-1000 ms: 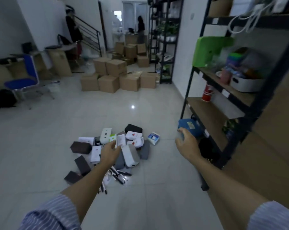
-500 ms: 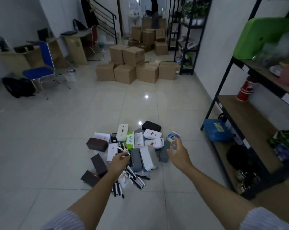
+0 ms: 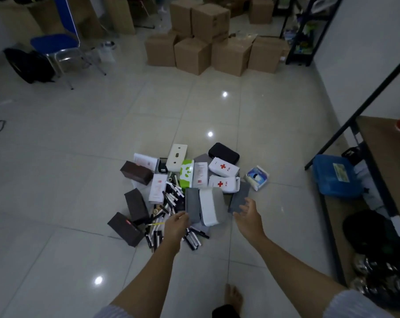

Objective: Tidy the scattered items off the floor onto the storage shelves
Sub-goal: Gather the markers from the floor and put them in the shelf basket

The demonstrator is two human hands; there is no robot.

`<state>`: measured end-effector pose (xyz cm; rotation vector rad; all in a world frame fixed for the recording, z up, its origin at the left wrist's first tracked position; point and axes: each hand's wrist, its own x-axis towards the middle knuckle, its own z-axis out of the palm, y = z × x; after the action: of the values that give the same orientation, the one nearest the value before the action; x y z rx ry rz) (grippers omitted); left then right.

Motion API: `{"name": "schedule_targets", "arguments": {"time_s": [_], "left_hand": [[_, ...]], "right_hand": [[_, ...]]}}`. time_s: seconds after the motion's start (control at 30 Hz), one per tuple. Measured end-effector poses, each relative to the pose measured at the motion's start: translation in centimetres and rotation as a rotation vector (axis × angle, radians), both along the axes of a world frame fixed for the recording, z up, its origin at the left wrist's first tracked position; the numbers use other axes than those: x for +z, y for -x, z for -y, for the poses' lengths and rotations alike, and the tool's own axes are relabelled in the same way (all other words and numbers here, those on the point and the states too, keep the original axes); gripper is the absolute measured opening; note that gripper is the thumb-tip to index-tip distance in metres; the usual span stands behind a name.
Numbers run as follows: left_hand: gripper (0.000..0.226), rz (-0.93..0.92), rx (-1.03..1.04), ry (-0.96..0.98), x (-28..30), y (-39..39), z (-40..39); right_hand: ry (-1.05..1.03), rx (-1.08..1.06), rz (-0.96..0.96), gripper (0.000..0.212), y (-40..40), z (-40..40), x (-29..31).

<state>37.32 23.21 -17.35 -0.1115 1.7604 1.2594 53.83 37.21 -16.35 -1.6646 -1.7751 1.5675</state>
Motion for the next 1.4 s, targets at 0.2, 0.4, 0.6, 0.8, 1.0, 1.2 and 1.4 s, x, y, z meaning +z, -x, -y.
{"name": "schedule_targets", "arguments": {"time_s": [0.2, 0.4, 0.6, 0.8, 1.0, 1.2, 1.4], "left_hand": [[0.022, 0.172, 0.197, -0.023, -5.3, -1.4, -6.7], [0.017, 0.264, 0.296, -0.010, -14.5, -0.3, -12.1], [0.010, 0.306, 0.417, 0.047, -28.0, 0.8, -16.2], [0.032, 0.274, 0.376, 0.107, -41.0, 0.3, -19.1], [0.083, 0.105, 0.238, 0.155, -50.2, 0.6, -20.5], [0.123, -0.062, 0.094, 0.109, -54.5, 1.4, -21.4], [0.133, -0.155, 0.039, 0.113, -52.1, 2.0, -21.6]], "right_hand": [[0.109, 0.036, 0.108, 0.063, 2.2, -7.2, -7.7], [0.151, 0.098, 0.214, 0.055, 5.1, -12.5, -17.8], [0.229, 0.046, 0.282, 0.048, 7.4, -14.8, -32.2], [0.330, -0.041, 0.276, 0.049, 8.3, -15.3, -46.0], [0.358, -0.093, 0.181, 0.073, 9.0, -15.9, -55.6], [0.419, -0.139, 0.021, 0.076, 10.3, -16.6, -59.5], [0.408, -0.152, 0.001, 0.122, 10.8, -15.6, -57.6]]}}
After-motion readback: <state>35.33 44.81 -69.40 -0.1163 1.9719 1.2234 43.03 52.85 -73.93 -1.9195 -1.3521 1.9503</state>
